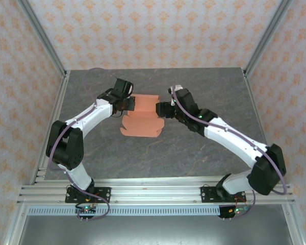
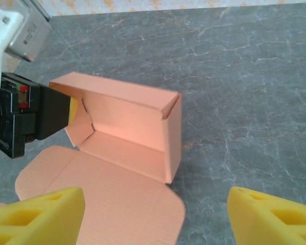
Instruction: Fold the paper box
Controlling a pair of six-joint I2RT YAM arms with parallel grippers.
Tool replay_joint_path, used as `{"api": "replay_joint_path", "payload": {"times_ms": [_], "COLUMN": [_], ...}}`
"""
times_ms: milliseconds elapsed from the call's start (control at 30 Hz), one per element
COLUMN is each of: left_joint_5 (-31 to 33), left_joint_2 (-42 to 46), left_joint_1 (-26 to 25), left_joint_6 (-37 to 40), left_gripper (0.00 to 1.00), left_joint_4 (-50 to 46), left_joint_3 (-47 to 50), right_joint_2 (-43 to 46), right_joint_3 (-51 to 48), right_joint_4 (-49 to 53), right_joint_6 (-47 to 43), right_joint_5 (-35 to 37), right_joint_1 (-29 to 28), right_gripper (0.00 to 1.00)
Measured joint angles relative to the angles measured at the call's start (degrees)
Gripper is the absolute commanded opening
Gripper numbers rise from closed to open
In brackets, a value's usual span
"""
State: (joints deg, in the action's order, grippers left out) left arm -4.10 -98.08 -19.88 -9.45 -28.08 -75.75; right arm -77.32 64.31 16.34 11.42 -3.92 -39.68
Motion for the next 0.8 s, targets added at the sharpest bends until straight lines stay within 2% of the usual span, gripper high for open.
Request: {"api": "replay_joint_path", "payload": {"times_ms": [133, 400, 800], "left_joint_5": [-3.1, -6.1, -4.4], "left_joint_2": [0.0, -1.5, -22.5], "left_joint_1": [0.0, 0.0, -0.1], "left_joint_6": [3.6, 11.9, 19.6], "left_gripper": [0.0, 0.0, 0.0], "left_joint_4": [-9.4, -27.0, -44.0], "left_joint_3": [-2.6, -9.7, -25.4], "right_joint_2": [4.3, 7.3, 11.0], "right_joint_3": [-4.9, -10.5, -13.0], "right_joint_4": [0.7, 3.1, 4.9], "right_joint_6": [1.2, 1.7, 1.6], "right_joint_5": [-0.2, -0.2, 2.1], "right_joint_1": [1.2, 1.8, 2.0], "right_gripper": [0.74, 0.74, 0.74]}}
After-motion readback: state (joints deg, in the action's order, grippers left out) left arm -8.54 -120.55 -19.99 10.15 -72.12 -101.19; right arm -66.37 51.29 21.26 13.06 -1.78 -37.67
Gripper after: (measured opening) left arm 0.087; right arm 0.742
